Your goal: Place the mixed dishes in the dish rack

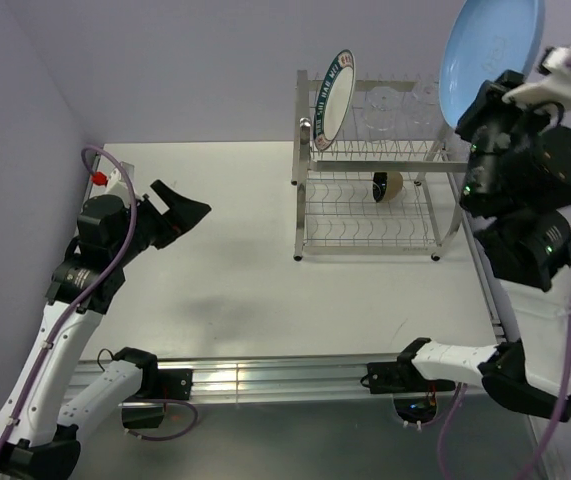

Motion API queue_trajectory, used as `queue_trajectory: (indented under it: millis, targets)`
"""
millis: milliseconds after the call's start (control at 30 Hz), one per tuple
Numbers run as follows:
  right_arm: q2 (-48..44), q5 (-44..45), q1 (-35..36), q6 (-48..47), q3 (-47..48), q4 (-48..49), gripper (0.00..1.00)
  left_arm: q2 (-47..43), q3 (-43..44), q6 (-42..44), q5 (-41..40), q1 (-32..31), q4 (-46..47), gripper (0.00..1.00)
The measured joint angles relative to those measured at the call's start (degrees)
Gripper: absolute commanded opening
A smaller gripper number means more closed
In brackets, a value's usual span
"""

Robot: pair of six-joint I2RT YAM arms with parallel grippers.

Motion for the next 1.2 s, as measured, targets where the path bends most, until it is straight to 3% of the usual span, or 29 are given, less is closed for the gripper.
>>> queue_trajectory:
  millis: [233,467,733,1200]
  targets:
    - [9.2,-5.8,-13.2,-0.9,4.0,-6.9,0.00,0.0,-1.2,0.1,1.7,0.0,2.5,0.91]
    - [8.8,-13.8,-24.5,0.6,-0.9,-11.0,0.00,0.0,-3.5,0.1,3.2,0.0,4.8,0.91]
    - [4.5,-16.8,-28.6,-0.3,-8.4,-8.4,0.00,1.3,-8.0,0.0,6.2,0.0,9.2,0.90]
    - [7.0,-23.5,-37.7,-2.5,-8.9,-7.0,0.00,6.7,-10.1,0.3,10.9,-0.1,13.8,0.89]
